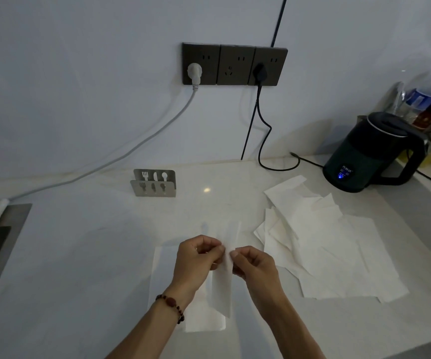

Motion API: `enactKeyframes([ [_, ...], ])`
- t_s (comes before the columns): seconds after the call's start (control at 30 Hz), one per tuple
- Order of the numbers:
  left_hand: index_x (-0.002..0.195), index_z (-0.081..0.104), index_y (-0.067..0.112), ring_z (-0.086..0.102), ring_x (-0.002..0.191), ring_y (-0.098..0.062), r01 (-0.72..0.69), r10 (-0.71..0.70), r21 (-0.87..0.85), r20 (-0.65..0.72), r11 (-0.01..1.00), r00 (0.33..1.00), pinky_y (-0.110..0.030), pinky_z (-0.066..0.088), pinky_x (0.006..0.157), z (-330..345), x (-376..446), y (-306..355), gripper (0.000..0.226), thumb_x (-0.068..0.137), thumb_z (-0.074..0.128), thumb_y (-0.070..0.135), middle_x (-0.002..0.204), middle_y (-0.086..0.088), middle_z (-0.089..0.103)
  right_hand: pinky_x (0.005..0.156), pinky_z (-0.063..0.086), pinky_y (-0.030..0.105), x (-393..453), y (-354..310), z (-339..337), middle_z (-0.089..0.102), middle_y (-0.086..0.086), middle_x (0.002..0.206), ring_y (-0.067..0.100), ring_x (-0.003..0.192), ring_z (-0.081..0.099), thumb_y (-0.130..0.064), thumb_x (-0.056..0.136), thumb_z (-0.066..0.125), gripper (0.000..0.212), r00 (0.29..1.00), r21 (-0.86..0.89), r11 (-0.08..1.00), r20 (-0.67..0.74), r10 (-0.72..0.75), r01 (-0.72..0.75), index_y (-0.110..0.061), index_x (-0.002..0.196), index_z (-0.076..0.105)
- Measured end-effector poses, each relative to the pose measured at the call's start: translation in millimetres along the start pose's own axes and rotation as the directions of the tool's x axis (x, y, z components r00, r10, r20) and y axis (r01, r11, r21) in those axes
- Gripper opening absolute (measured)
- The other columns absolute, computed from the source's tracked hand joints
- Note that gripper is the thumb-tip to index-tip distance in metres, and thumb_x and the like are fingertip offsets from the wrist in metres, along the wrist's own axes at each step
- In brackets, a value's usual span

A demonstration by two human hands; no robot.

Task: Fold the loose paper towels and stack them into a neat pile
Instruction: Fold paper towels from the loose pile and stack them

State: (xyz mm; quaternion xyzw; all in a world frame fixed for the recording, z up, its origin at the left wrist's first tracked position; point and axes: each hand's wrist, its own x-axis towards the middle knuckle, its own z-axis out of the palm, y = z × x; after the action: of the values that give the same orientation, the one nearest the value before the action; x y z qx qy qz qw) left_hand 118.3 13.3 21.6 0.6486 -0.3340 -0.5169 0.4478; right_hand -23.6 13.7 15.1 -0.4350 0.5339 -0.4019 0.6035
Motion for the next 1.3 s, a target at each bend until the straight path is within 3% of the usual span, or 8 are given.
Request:
enactKeyframes([
  [0.23, 0.097, 0.075, 0.017, 0.072, 0.088, -0.011, -0.013, 0.002, 0.055, 0.202, 0.998, 0.979, -0.027, 0.058, 0.075, -4, -5, 0, 0.028, 0.095, 0.051, 0.004, 0.091, 0.002, 0.076, 0.094, 0.049, 0.048, 8, 4, -1, 0.069, 0.025, 0.097, 0.039, 0.095, 0.064, -0.015, 0.092, 0.061, 0.021, 0.985, 0.221, 0.960, 0.051, 0.166, -0.173, 0.004, 0.092, 0.070],
  [0.33, 0.102, 0.075, 0.015, 0.072, 0.089, -0.016, -0.011, 0.006, 0.018, 0.283, 1.000, 0.959, -0.031, 0.058, 0.078, -6, -8, 2, 0.032, 0.096, 0.047, 0.001, 0.093, -0.002, 0.076, 0.085, 0.050, 0.044, 8, 3, -1, 0.069, 0.019, 0.083, 0.030, 0.079, 0.062, -0.013, 0.092, 0.061, 0.019, 0.982, 0.231, 0.954, 0.048, 0.183, -0.190, 0.000, 0.084, 0.073],
  [0.53, 0.105, 0.075, 0.014, 0.072, 0.089, -0.017, 0.022, -0.009, -0.033, 0.337, 0.999, 0.941, -0.021, 0.053, 0.068, -11, -9, 7, 0.031, 0.097, 0.046, 0.007, 0.095, -0.006, 0.076, 0.077, 0.047, 0.039, 9, 1, 2, 0.059, 0.004, 0.064, 0.017, 0.065, 0.053, -0.012, 0.088, 0.063, 0.016, 0.978, 0.258, 0.944, 0.030, 0.207, -0.208, -0.001, 0.082, 0.072],
  [0.83, 0.112, 0.073, 0.017, 0.071, 0.095, -0.021, -0.051, 0.040, 0.012, 0.446, 0.999, 0.894, -0.032, 0.057, 0.088, -18, -7, 6, 0.026, 0.093, 0.059, 0.007, 0.102, -0.003, 0.075, 0.076, 0.051, 0.040, 11, 3, 2, 0.058, 0.007, 0.064, 0.018, 0.063, 0.054, -0.013, 0.090, 0.063, 0.020, 0.981, 0.238, 0.953, -0.008, 0.192, -0.185, 0.002, 0.084, 0.074],
  [0.93, 0.112, 0.073, 0.020, 0.071, 0.095, -0.017, -0.048, 0.018, 0.053, 0.461, 0.997, 0.887, -0.030, 0.057, 0.087, -20, -6, 5, 0.026, 0.095, 0.057, 0.009, 0.103, 0.002, 0.074, 0.080, 0.053, 0.044, 12, 5, 1, 0.059, 0.010, 0.069, 0.021, 0.067, 0.056, -0.013, 0.091, 0.062, 0.020, 0.982, 0.224, 0.957, -0.007, 0.188, -0.182, 0.003, 0.086, 0.073],
  [1.1, 0.100, 0.077, 0.023, 0.071, 0.090, -0.015, -0.067, 0.020, 0.106, 0.392, 0.992, 0.920, -0.028, 0.055, 0.087, -14, -6, 3, 0.023, 0.095, 0.056, 0.014, 0.095, 0.003, 0.076, 0.076, 0.049, 0.036, 12, 7, 0, 0.058, 0.011, 0.074, 0.023, 0.072, 0.052, -0.014, 0.094, 0.058, 0.021, 0.984, 0.199, 0.964, 0.020, 0.175, -0.175, 0.000, 0.085, 0.070],
  [1.17, 0.092, 0.077, 0.023, 0.071, 0.086, -0.015, -0.065, 0.017, 0.149, 0.304, 0.987, 0.953, -0.030, 0.055, 0.085, -12, -3, -4, 0.019, 0.094, 0.059, 0.016, 0.089, 0.002, 0.076, 0.075, 0.047, 0.037, 11, 7, -2, 0.058, 0.015, 0.082, 0.026, 0.077, 0.053, -0.013, 0.093, 0.056, 0.018, 0.981, 0.253, 0.947, 0.051, 0.190, -0.196, -0.002, 0.084, 0.067],
  [1.3, 0.085, 0.075, 0.009, 0.065, 0.079, -0.023, 0.015, -0.019, 0.021, 0.193, 1.000, 0.981, -0.033, 0.053, 0.078, -16, 1, -14, 0.015, 0.092, 0.063, 0.014, 0.086, -0.018, 0.071, 0.067, 0.047, 0.035, 8, 4, -22, 0.058, 0.011, 0.079, 0.027, 0.071, 0.058, -0.026, 0.075, 0.061, 0.022, 0.929, 0.462, 0.813, 0.070, 0.364, -0.354, -0.006, 0.083, 0.065],
])
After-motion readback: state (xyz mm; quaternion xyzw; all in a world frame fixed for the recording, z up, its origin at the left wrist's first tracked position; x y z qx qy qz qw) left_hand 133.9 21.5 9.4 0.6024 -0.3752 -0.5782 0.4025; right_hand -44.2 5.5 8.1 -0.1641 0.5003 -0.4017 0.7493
